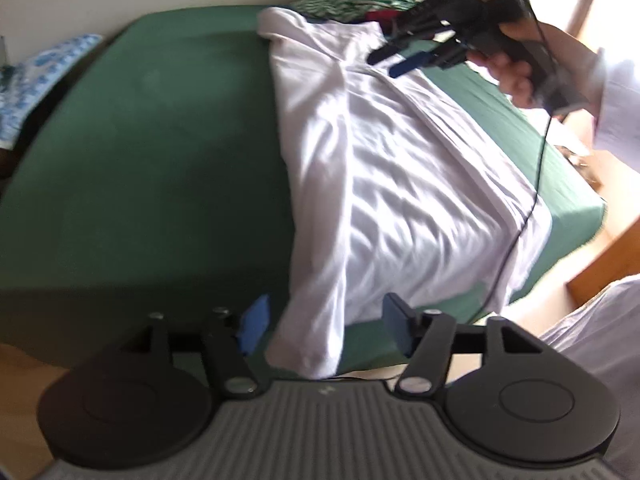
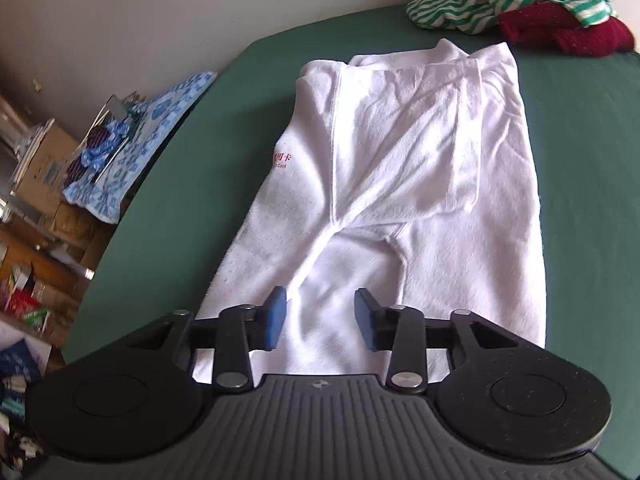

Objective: Fold clothes

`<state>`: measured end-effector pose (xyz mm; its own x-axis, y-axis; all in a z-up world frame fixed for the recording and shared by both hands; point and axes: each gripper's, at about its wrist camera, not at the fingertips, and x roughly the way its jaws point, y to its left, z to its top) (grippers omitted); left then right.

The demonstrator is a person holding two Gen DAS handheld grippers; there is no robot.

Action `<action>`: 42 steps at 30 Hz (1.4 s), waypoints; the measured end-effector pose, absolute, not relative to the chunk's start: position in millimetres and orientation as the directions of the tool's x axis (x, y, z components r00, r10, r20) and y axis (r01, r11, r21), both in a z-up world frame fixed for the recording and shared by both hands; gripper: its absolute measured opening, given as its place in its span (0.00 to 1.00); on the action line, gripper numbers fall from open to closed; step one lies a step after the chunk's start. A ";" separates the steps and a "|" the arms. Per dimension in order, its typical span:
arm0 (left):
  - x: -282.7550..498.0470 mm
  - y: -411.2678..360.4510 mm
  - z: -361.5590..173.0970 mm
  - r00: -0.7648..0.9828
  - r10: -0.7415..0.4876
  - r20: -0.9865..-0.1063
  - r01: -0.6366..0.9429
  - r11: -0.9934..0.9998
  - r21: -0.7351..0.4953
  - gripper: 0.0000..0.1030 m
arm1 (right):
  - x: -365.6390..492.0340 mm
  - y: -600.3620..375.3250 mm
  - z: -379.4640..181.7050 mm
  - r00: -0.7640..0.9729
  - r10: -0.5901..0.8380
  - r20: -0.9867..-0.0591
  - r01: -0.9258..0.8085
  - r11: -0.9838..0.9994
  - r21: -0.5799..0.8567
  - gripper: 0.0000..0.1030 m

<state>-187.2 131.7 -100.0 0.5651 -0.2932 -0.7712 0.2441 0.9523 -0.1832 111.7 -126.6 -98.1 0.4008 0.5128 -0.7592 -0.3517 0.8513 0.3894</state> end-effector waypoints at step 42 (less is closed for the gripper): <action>-241.9 4.1 -65.2 0.690 -0.229 -0.686 0.059 0.963 -0.263 0.00 | 163.8 -121.2 -102.7 0.420 0.648 -0.636 -0.340 0.762 0.551 0.04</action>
